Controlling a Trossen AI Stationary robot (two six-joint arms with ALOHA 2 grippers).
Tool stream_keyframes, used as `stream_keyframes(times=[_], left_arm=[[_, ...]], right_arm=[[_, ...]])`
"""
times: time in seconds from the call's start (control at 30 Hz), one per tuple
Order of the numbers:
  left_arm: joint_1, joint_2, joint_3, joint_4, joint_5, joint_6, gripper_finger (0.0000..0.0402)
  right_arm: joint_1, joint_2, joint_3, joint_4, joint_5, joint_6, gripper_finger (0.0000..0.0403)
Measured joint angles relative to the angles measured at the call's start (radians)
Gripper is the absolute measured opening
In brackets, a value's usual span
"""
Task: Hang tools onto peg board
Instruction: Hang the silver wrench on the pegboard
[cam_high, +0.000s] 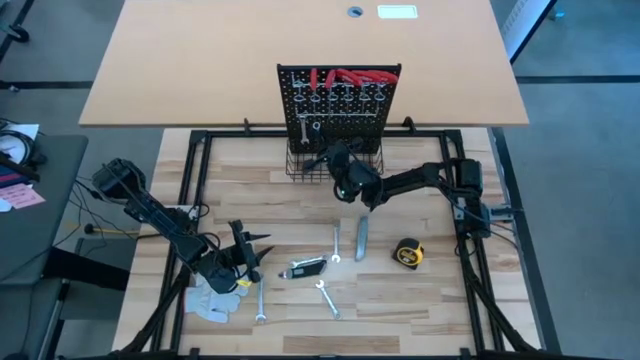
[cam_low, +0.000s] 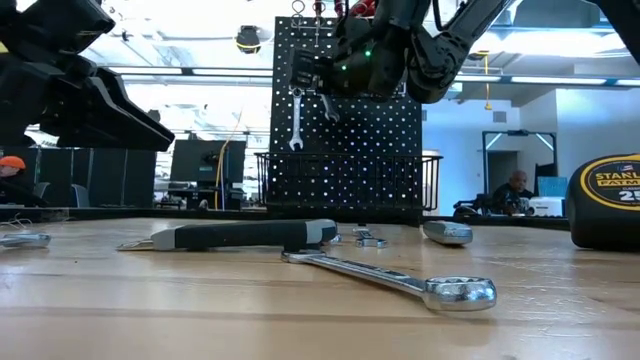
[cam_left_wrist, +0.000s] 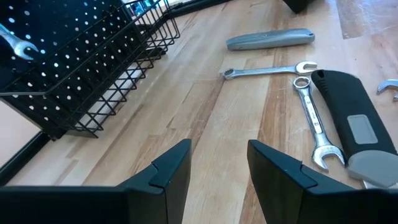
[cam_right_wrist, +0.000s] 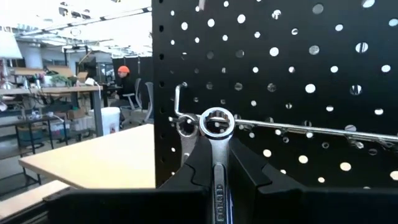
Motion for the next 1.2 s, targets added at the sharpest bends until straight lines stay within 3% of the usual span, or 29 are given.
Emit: stream_keyframes(times=[0.47,0.57,0.77,1.0,1.2], left_arm=[[0.000,0.000,0.000,0.000,0.000,-0.001,0.0152],[0.000,0.000,0.000,0.000,0.000,-0.002,0.0152],[0.000,0.000,0.000,0.000,0.000,-0.004,0.0152],[0.000,0.000,0.000,0.000,0.001,-0.004,0.0152],[0.000,0.000,0.000,0.000,0.002,-0.004,0.0152]], right_arm=[[-0.036,0.000,0.000,-0.095,-0.028,-0.010,0.0030],[-0.030,0.000,0.000,-0.093,-0.074,-0.019,0.0030],[-0.001,0.000,0.021,-0.080,-0.094,-0.141,0.0030],[0.003,0.000,0.059,-0.053,-0.013,-0.241,0.0030],[0.002,0.000,0.059,-0.116,0.021,-0.203,0.0030]])
